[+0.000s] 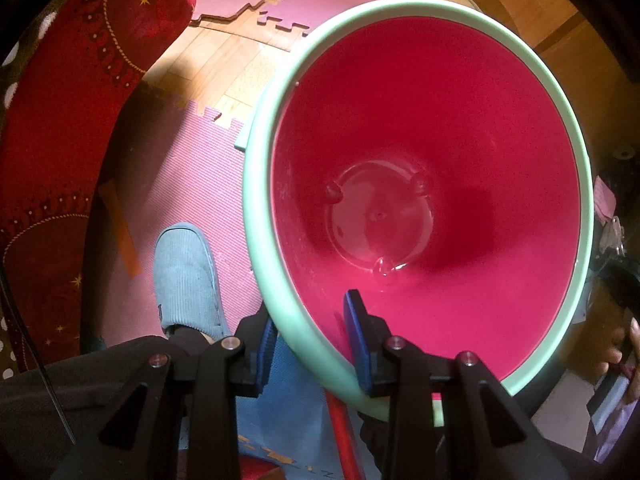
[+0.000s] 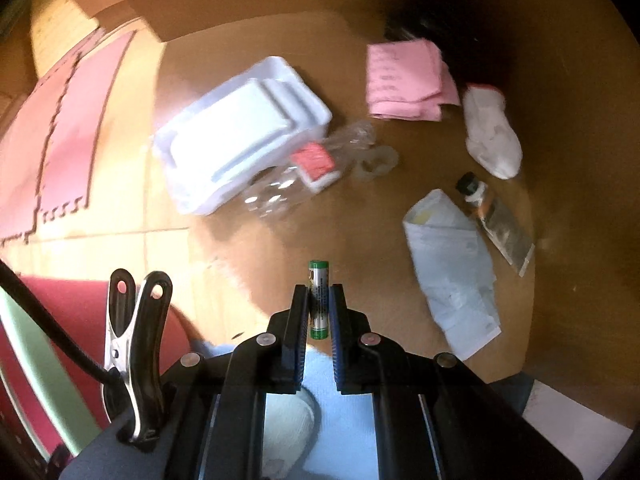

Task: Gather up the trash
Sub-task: 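Carry the battery with the right tool over the red bucket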

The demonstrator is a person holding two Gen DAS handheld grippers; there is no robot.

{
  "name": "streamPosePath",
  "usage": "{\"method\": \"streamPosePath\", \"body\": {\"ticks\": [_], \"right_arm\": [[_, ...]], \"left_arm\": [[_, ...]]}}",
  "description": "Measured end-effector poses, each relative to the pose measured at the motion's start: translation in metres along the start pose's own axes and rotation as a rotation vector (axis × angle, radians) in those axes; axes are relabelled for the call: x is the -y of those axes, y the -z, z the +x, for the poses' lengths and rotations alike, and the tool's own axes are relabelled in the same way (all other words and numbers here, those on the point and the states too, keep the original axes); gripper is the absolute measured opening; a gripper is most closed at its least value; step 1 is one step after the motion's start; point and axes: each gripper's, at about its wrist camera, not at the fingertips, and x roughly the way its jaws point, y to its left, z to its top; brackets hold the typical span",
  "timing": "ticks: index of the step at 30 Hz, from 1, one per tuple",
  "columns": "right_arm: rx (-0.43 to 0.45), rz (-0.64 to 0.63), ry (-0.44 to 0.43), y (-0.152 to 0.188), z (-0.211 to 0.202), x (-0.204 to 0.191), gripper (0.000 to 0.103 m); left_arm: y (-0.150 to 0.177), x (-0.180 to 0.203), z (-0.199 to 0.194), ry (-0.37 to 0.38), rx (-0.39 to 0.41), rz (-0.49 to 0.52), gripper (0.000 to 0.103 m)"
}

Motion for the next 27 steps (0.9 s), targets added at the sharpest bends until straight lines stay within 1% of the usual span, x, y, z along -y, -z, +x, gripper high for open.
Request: {"method": "streamPosePath", "body": {"ticks": [6, 9, 13, 20, 27], "right_arm": [[0.008, -0.069, -0.02, 0.004, -0.017, -0.026, 0.011], [0.018, -0.095, -0.025, 0.019, -0.01, -0.041, 0.011], [0.026, -0.139, -0.026, 0.028, -0.022, -0.057, 0.011], [0.037, -0.217, -0.029, 0.048, -0.048, -0.063, 0.011], [0.07, -0.312, -0.023, 0.06, -0.075, -0.084, 0.011]], "left_arm": [[0.0, 0.0, 0.0, 0.001, 0.0, -0.001, 0.034], [0.0, 0.0, 0.0, 0.001, 0.001, -0.001, 0.034], [0.0, 0.0, 0.0, 0.001, 0.0, -0.002, 0.034], [0.0, 0.001, 0.0, 0.002, 0.0, -0.001, 0.034], [0.0, 0.002, 0.0, 0.002, 0.0, -0.001, 0.034]]}}
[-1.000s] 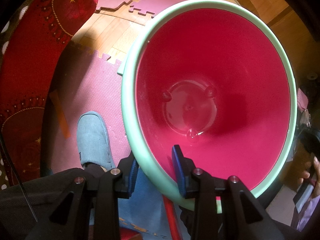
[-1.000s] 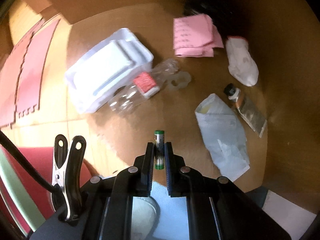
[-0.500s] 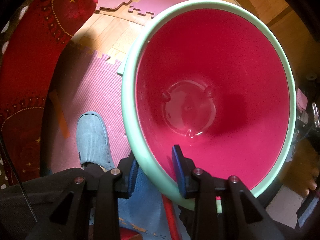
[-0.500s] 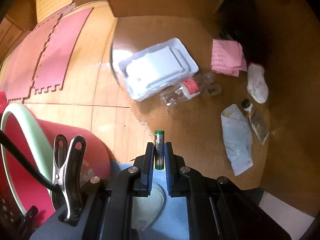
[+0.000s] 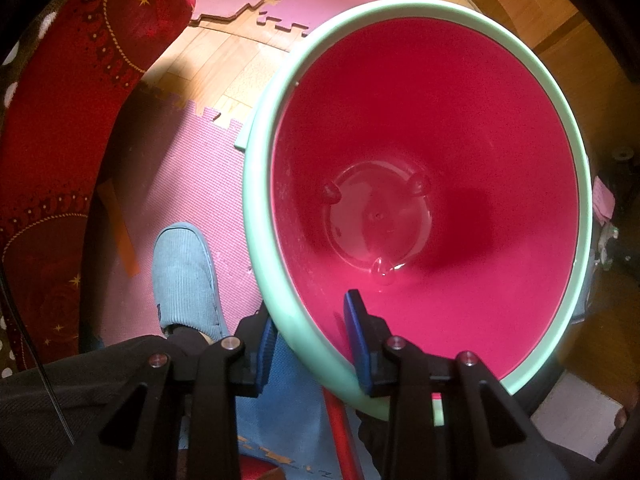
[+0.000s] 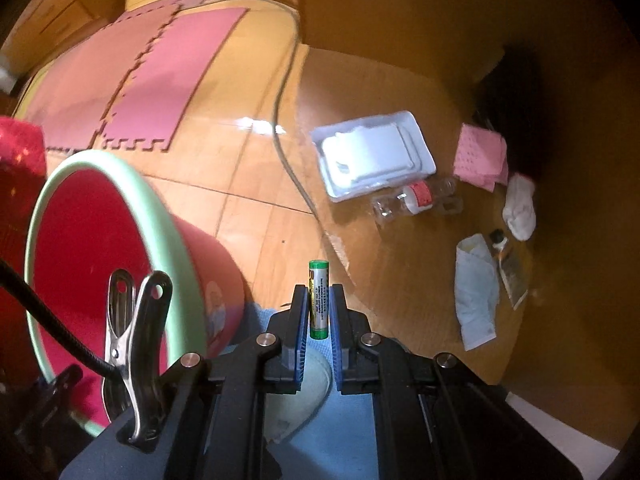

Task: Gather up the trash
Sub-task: 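Carry the battery with the right tool over the red bucket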

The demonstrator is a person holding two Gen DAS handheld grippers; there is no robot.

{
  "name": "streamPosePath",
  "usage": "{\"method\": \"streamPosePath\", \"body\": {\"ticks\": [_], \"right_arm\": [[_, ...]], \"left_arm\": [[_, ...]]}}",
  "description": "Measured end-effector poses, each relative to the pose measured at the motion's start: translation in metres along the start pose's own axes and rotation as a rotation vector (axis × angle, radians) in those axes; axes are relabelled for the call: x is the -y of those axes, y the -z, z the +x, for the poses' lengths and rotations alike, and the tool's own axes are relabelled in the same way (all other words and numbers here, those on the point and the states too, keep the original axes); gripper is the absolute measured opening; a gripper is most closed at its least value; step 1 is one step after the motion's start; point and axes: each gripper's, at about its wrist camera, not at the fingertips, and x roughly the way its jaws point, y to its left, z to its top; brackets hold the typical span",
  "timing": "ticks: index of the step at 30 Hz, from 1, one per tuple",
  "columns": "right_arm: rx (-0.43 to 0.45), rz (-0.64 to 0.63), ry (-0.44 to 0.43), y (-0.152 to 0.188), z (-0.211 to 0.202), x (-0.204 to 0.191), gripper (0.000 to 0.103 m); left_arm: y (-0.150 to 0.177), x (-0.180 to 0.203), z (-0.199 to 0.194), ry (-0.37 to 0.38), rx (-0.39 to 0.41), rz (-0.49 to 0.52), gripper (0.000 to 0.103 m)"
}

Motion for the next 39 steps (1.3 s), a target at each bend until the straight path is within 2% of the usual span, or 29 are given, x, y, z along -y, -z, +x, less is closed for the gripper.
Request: {"method": "streamPosePath", "body": {"ticks": [10, 18, 26, 39], "right_arm": [[0.097, -0.174, 0.031, 0.001, -0.057, -0.031, 0.011], [0.133, -0.313, -0.055, 0.006, -0.086, -0.066, 0.011], [0.08, -0.417, -0.148, 0.01, -0.074, -0.103, 0.011], [-0.039, -0.543, -0.138, 0.016, -0.03, -0.124, 0.011]], "left_arm": [[0.0, 0.0, -0.001, 0.0, 0.001, 0.001, 0.034], [0.0, -0.001, -0.001, 0.001, 0.001, 0.001, 0.034], [0.0, -0.001, -0.002, 0.001, 0.001, 0.002, 0.034], [0.002, 0.001, 0.001, 0.002, 0.003, 0.0, 0.034]]}}
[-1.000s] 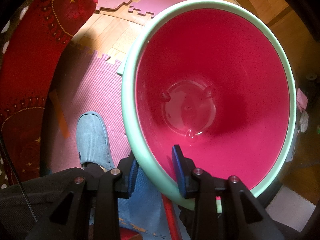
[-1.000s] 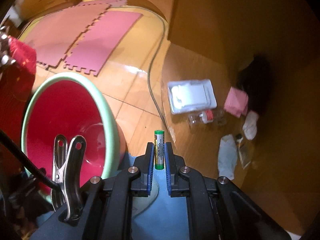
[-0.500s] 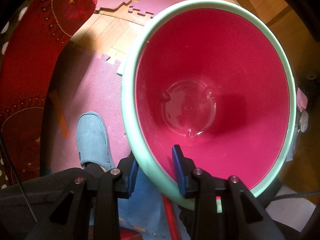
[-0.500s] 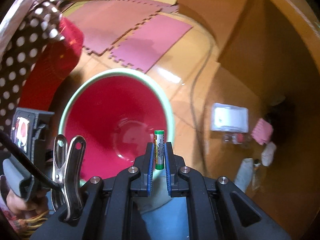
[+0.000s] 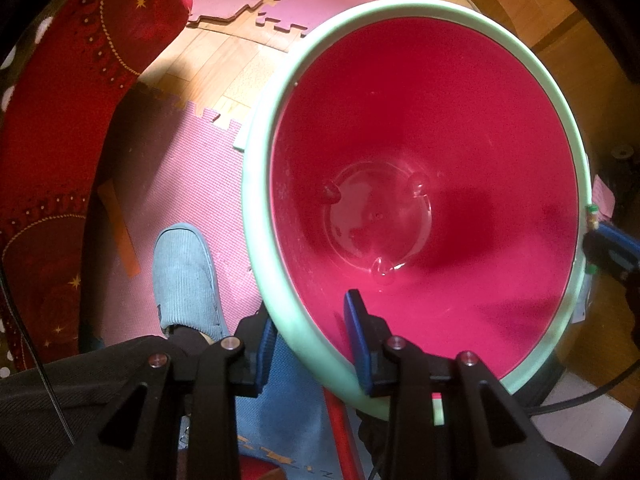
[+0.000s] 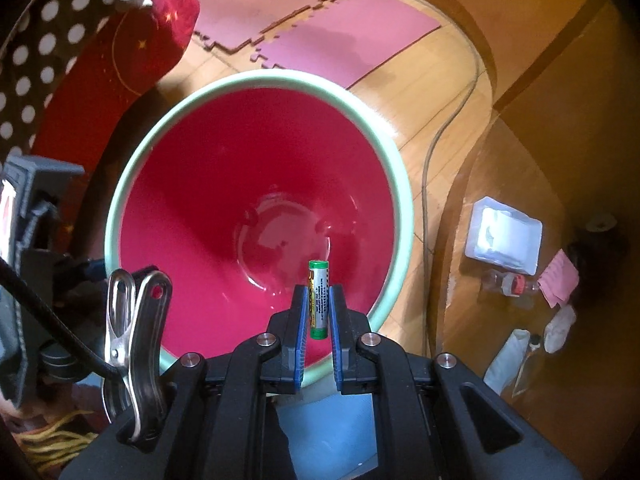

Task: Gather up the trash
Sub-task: 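Carry the battery with the right tool over the red bucket, then open the right tool to drop the battery into the bucket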

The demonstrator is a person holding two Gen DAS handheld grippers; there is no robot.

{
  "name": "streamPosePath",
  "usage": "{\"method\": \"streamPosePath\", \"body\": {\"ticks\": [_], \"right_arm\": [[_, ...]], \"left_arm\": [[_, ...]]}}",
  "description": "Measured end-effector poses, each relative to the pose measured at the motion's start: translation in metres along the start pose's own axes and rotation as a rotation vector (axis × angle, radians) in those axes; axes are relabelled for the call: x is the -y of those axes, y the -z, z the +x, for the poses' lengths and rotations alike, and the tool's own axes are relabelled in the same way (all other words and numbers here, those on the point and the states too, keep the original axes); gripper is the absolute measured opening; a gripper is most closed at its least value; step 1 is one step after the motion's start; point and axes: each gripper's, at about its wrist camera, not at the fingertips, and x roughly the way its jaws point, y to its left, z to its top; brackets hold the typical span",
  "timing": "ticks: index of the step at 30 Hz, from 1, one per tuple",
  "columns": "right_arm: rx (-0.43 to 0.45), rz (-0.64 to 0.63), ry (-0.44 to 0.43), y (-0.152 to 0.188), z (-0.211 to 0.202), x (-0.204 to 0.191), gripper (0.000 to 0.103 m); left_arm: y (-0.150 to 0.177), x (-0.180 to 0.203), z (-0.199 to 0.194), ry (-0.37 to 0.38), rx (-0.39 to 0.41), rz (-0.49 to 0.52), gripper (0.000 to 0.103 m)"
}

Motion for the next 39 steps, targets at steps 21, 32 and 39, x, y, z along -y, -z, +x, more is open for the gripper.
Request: {"method": "streamPosePath", "body": {"ticks": [21, 32, 39], "right_arm": [[0.008, -0.049, -0.018, -0.011, 0.022, -0.009, 0.043], [0.022, -0.037, 0.002, -0.008, 0.013, -0.006, 0.043], [0.03, -0.032, 0.009, -0.003, 0.006, -0.002, 0.043]], "left_arm": [[-0.002, -0.003, 0.0, 0.003, -0.001, 0.0, 0.034], [-0.002, -0.003, 0.0, 0.003, -0.001, 0.0, 0.034], [-0.002, -0.003, 0.0, 0.003, -0.001, 0.0, 0.034]]}}
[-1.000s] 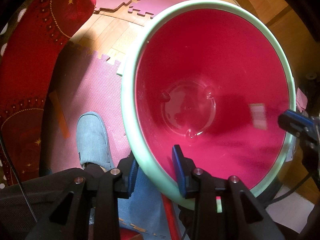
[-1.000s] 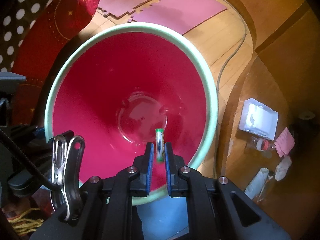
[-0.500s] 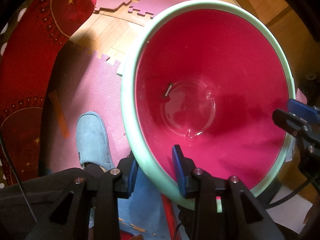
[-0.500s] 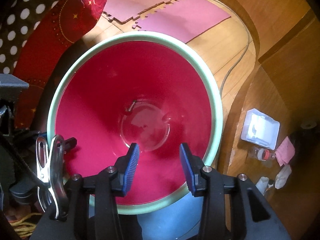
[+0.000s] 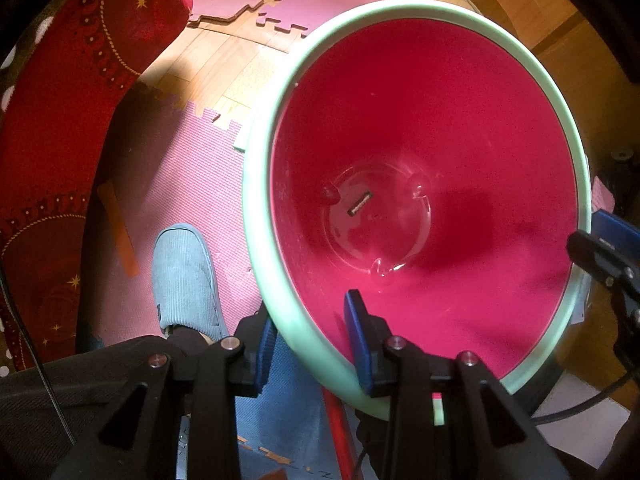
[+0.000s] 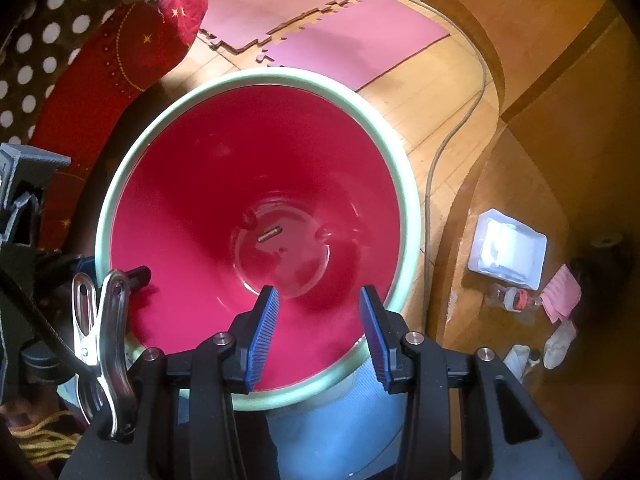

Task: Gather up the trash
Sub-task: 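Open the right tool to drop the battery into the bucket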

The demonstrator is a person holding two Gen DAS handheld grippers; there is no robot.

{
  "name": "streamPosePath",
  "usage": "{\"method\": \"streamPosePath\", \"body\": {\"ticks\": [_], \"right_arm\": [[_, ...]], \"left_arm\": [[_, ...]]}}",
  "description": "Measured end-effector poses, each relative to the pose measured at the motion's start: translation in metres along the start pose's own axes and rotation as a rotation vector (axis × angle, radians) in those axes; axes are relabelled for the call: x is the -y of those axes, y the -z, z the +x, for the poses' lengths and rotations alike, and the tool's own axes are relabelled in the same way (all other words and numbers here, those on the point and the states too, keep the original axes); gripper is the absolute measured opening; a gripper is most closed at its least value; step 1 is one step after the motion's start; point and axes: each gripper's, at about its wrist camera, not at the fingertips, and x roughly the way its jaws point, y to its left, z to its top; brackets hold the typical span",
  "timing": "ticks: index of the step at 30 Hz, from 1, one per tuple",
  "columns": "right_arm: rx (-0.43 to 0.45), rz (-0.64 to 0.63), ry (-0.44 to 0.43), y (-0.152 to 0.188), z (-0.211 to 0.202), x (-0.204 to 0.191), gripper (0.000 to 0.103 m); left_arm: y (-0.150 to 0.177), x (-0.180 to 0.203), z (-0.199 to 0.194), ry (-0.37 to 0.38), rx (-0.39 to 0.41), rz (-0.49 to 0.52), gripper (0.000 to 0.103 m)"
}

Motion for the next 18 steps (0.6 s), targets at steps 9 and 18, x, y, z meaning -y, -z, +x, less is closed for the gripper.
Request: {"method": "streamPosePath", "body": {"ticks": [9, 18], "right_arm": [[0.027, 0.027, 0.006, 0.005, -0.011, 0.005, 0.043], [0.044, 0.053, 0.023, 0.011, -0.02, 0.012, 0.043]], "left_arm": [[0.0, 0.0, 0.0, 0.0, 0.0, 0.0, 0.034], [0.0, 0.0, 0.0, 0.0, 0.0, 0.001, 0.034]]}}
